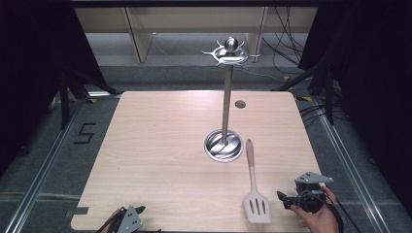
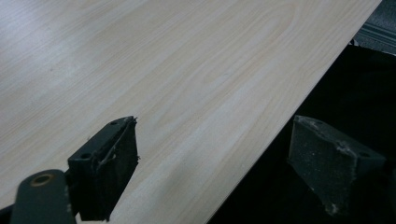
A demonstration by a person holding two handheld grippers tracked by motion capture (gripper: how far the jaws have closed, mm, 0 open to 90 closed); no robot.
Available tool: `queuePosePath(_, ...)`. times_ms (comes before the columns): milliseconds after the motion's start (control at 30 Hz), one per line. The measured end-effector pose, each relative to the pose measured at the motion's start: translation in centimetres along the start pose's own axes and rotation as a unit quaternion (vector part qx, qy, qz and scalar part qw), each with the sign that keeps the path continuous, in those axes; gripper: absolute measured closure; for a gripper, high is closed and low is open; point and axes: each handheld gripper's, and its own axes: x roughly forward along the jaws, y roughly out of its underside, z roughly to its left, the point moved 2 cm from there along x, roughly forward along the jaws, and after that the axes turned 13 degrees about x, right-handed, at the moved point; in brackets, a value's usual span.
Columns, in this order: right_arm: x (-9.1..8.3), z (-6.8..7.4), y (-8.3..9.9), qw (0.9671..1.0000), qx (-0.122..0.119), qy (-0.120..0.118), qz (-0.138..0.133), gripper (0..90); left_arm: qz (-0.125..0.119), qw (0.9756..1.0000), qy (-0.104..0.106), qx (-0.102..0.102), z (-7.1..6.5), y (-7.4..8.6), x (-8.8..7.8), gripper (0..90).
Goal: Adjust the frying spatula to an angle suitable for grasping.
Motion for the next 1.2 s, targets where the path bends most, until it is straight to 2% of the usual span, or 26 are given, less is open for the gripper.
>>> queuePosePath(67, 0.0, 0.0, 0.0, 1.0, 0.0, 0.0, 0.001, 22.1, 0.001, 0.9999, 0.003, 0.01, 0.1, -0.1, -0.1, 15.0)
queuePosePath(167, 0.2, -0.1, -0.2, 0.9999, -0.014, -0.001, -0.001, 23.0, -0.003, 0.9999, 0.0, 0.01, 0.1, -0.1, 0.0, 14.9)
queuePosePath(200, 0.3, 0.0, -0.5, 0.9998, -0.018, -0.006, 0.01, 22.7, -0.002, 1.0, -0.003, -0.001, -0.1, 0.0, 0.1, 15.0)
queuePosePath(233, 0.3, 0.0, -0.5, 0.9998, -0.018, -0.006, 0.01, 22.7, -0.005, 1.0, 0.001, -0.006, -0.2, -0.1, 0.2, 15.0)
queuePosePath(333, 0.6, 0.2, -0.8, 0.9995, -0.026, -0.008, 0.014, 21.9, -0.014, 0.9999, 0.004, -0.009, -0.2, -0.1, 0.2, 15.0)
queuePosePath(367, 0.7, 0.2, -1.0, 0.9994, -0.032, -0.009, 0.012, 21.7, 0.0, 1.0, 0.001, -0.003, -0.1, -0.1, 0.1, 15.0)
queuePosePath(400, 0.8, 0.4, -1.3, 0.9993, -0.032, -0.011, 0.014, 20.8, -0.006, 1.0, 0.003, 0.005, 0.0, -0.1, 0.1, 15.0)
queuePosePath(467, 1.0, 0.5, -1.8, 0.999, -0.041, -0.013, 0.012, 19.5, -0.011, 0.9999, 0.002, 0.004, -0.1, -0.1, 0.2, 15.0)
queuePosePath(500, 1.0, 0.5, -1.8, 0.999, -0.041, -0.013, 0.012, 19.5, -0.003, 1.0, 0.001, 0.008, 0.0, -0.1, 0.2, 15.0)
queuePosePath(533, 0.9, 0.7, -2.0, 0.999, -0.037, -0.016, 0.017, 18.5, -0.007, 0.9999, 0.0, 0.008, 0.0, 0.0, 0.2, 15.0)
queuePosePath(567, 1.0, 0.8, -2.3, 0.9986, -0.04, -0.029, 0.017, 18.7, -0.011, 0.9999, 0.004, -0.007, -0.2, 0.0, 0.3, 15.0)
queuePosePath(600, 1.0, 1.0, -2.8, 0.998, -0.044, -0.041, 0.018, 18.7, -0.01, 0.9999, 0.004, -0.009, -0.2, 0.0, 0.3, 15.0)
queuePosePath(667, 1.1, 1.3, -3.3, 0.9981, -0.042, -0.04, 0.02, 18.7, -0.001, 1.0, 0.001, -0.007, 0.0, 0.1, 0.4, 15.0)
queuePosePath(700, 1.2, 1.2, -3.5, 0.9976, -0.055, -0.036, 0.02, 18.7, -0.001, 1.0, 0.001, -0.007, 0.0, 0.1, 0.4, 14.9)
queuePosePath(800, 1.5, 1.6, -4.3, 0.9978, -0.045, -0.04, 0.029, 19.9, -0.003, 1.0, 0.001, 0.001, 0.2, 0.1, 0.3, 15.0)
queuePosePath(833, 1.8, 2.0, -5.0, 0.9974, -0.052, -0.035, 0.036, 26.0, -0.007, 0.9999, 0.0, -0.008, 0.1, 0.1, 0.3, 15.0)
queuePosePath(867, 2.3, 2.2, -5.3, 0.9977, -0.052, -0.035, 0.026, 25.7, 0.002, 1.0, 0.001, 0.005, 0.3, 0.1, 0.2, 14.9)
queuePosePath(900, 2.3, 2.2, -5.3, 0.9977, -0.052, -0.035, 0.026, 25.7, 0.002, 1.0, 0.001, 0.005, 0.3, 0.1, 0.2, 15.0)
queuePosePath(933, 2.6, 2.8, -6.1, 0.9976, -0.048, -0.039, 0.031, 25.6, -0.004, 1.0, -0.001, 0.003, 0.2, 0.1, 0.3, 15.0)
queuePosePath(967, 2.8, 2.9, -6.5, 0.9968, -0.063, -0.03, 0.039, 26.2, -0.01, 0.9998, 0.003, -0.015, 0.0, 0.1, 0.3, 15.0)
queuePosePath(1033, 3.1, 3.2, -6.9, 0.9971, -0.062, -0.027, 0.034, 28.5, -0.012, 0.9998, -0.005, -0.014, -0.1, 0.1, 0.3, 15.0)
queuePosePath(1067, 3.2, 3.3, -7.3, 0.9964, -0.071, -0.024, 0.038, 31.5, -0.012, 0.9998, -0.005, -0.015, -0.1, 0.1, 0.3, 15.0)
queuePosePath(1100, 3.5, 3.7, -7.9, 0.9958, -0.067, -0.022, 0.058, 32.0, -0.01, 0.9998, 0.002, -0.014, 0.0, 0.1, 0.3, 15.0)
queuePosePath(1200, 4.0, 4.0, -8.4, 0.9949, -0.072, -0.017, 0.069, 32.8, -0.009, 0.9998, 0.005, -0.014, 0.0, 0.1, 0.3, 15.0)
